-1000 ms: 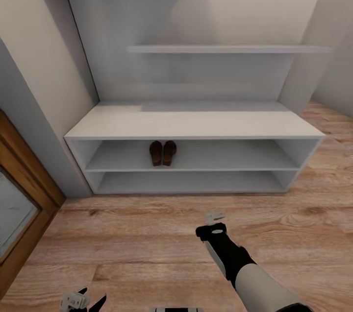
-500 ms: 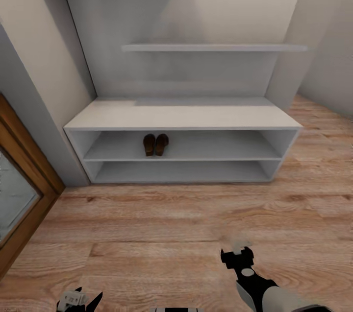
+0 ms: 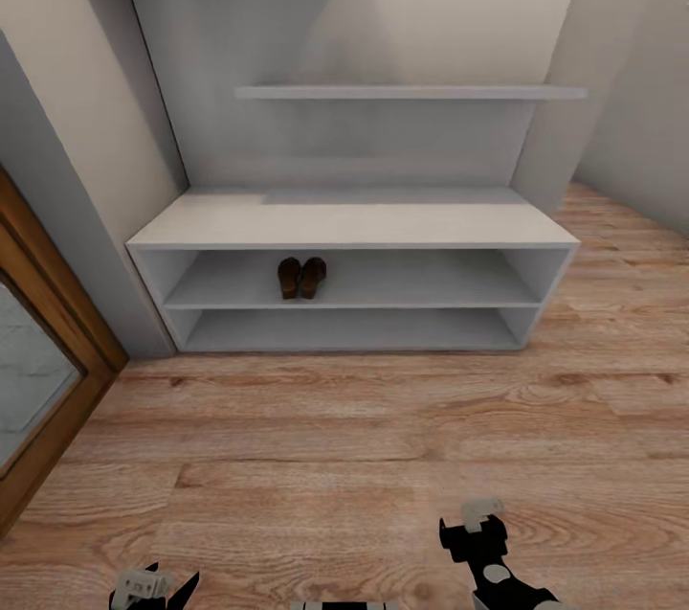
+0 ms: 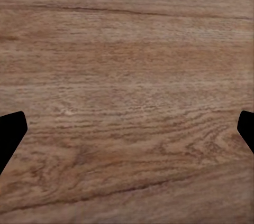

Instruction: Pick up the two gym shoes and the two sandals from the corridor floor and place them onto the hallstand (shoe rack) in the corridor, making sure they are on the rack and not on the floor. Arrange them so the two gym shoes are next to each other and the two sandals are next to each other.

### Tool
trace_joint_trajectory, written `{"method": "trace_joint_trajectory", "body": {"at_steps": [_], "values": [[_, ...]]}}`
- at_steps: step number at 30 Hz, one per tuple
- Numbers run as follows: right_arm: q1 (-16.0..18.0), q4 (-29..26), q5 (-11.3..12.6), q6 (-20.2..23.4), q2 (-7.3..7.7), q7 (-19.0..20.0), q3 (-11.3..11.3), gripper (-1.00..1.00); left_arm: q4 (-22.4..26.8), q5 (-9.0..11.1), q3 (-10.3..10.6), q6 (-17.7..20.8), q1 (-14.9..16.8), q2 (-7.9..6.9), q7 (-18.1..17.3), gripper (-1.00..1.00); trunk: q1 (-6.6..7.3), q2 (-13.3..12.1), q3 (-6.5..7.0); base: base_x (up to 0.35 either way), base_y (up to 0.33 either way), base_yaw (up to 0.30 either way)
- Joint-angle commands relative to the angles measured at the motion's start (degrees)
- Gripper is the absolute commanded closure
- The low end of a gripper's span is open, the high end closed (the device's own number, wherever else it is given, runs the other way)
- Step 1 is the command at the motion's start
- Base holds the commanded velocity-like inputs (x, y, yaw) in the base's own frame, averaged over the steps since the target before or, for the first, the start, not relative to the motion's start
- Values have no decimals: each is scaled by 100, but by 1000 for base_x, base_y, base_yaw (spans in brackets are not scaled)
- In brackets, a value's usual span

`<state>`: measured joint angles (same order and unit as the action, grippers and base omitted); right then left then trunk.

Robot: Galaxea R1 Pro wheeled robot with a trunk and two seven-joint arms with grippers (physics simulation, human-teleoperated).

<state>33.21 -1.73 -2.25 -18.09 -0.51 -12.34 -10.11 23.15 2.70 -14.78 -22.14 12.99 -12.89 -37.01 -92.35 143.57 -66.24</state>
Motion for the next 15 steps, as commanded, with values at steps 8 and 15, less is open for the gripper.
{"method": "trace_joint_trajectory", "body": {"at_steps": [8, 15], "values": [[-16, 6, -4, -43, 191, -75, -18, -100, -93, 21, -25, 7, 6, 0, -52, -100, 1, 2, -4, -1, -1, -84], [-16, 6, 9, -41, 325, -70, -11, -100, -99, 20, -25, 8, 5, 3, -52, -100, 1, 2, -4, 0, 0, -266]]}}
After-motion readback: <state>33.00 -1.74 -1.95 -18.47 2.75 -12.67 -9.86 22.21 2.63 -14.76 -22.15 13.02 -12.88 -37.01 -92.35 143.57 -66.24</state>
